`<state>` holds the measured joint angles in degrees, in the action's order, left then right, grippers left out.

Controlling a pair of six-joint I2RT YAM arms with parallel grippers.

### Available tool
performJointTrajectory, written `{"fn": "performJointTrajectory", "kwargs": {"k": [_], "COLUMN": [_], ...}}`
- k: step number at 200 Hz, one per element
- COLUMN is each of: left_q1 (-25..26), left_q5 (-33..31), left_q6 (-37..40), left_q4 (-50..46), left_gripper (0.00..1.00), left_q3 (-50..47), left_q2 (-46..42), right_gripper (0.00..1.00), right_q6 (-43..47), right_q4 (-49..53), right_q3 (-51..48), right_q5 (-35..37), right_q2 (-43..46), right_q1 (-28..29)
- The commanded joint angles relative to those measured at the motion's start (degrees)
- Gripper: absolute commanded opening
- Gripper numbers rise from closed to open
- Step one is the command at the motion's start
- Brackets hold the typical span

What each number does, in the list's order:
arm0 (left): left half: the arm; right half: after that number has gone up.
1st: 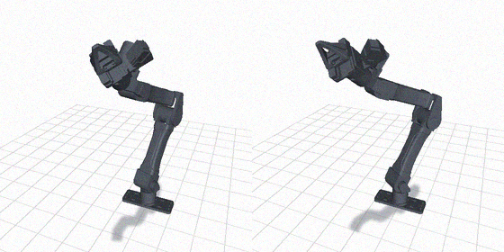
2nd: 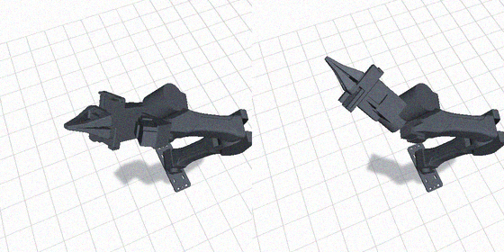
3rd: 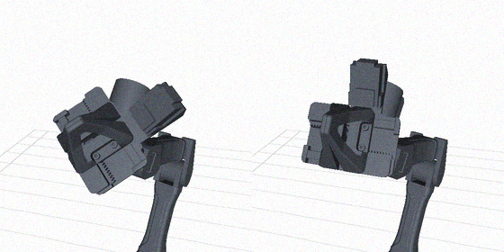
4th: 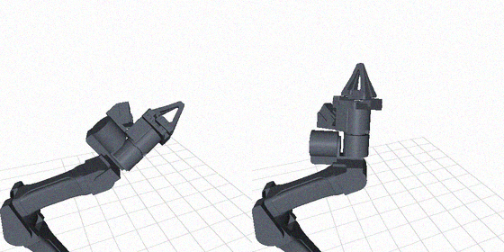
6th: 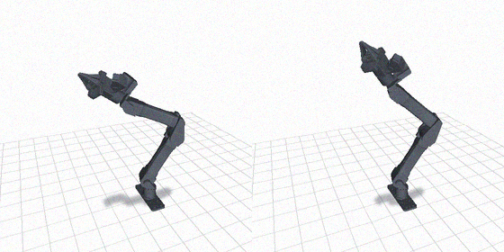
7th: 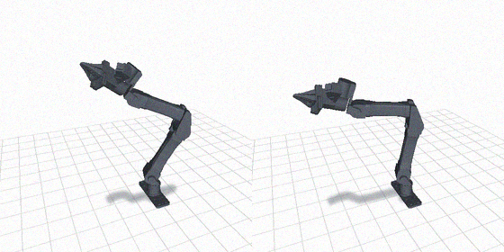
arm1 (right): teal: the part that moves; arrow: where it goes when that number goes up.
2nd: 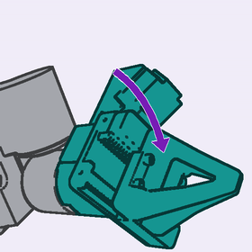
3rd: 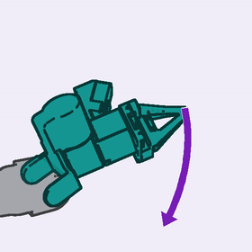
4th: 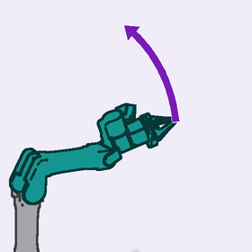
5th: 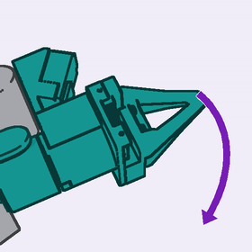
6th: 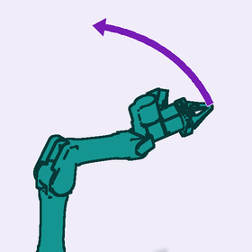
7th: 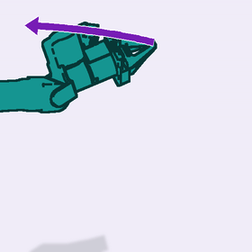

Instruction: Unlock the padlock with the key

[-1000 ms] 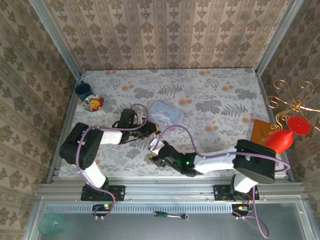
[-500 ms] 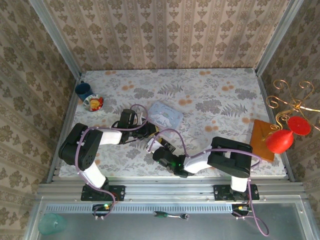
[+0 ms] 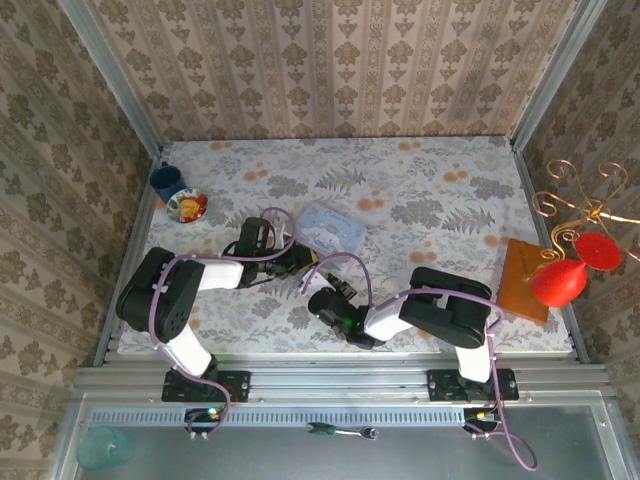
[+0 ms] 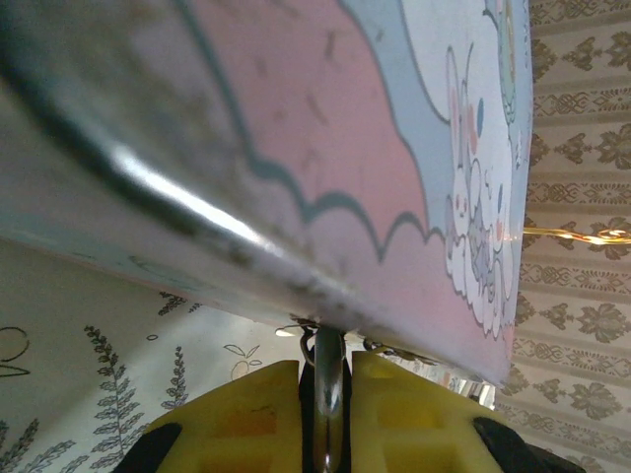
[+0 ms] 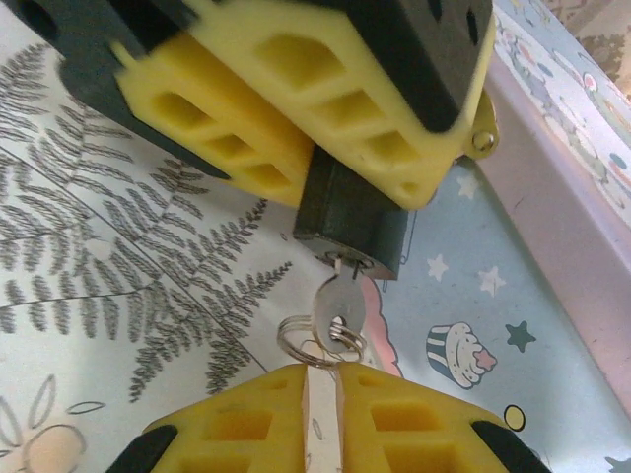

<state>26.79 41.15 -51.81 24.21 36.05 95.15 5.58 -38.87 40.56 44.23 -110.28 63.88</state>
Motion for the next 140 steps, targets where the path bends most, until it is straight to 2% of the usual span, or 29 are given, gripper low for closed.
{"fn": "performJointTrajectory", "kwargs": {"k": [1, 59, 101, 140], "left_q1": [-0.2, -0.2, -0.1, 0.2], "left_q5": [2.3, 2.1, 2.0, 1.9], "left_q6": [-0.1, 0.4, 0.6, 0.9], "left_q4": [2.5, 1.7, 1.5, 1.1], "left_gripper": [0.0, 0.0, 0.0, 0.0], "left_q3": [1.1, 1.3, 1.5, 1.7], "left_q2": [-2.1, -2.1, -2.1, -2.3], "right_gripper": [0.17, 0.26, 0.27, 0.13], "right_q6": [-1.4, -0.8, -0.4, -1.0], "right_q4": [-1.1, -1.3, -1.3, -1.2], "right_q3": [1.7, 3.4, 3.7, 3.7], "right_q5": [1.6, -0.2, 0.2, 0.3], "right_q2": [-0.8, -0.2, 0.1, 0.2], "right_q1": [-0.9, -1.1, -1.2, -1.3]}}
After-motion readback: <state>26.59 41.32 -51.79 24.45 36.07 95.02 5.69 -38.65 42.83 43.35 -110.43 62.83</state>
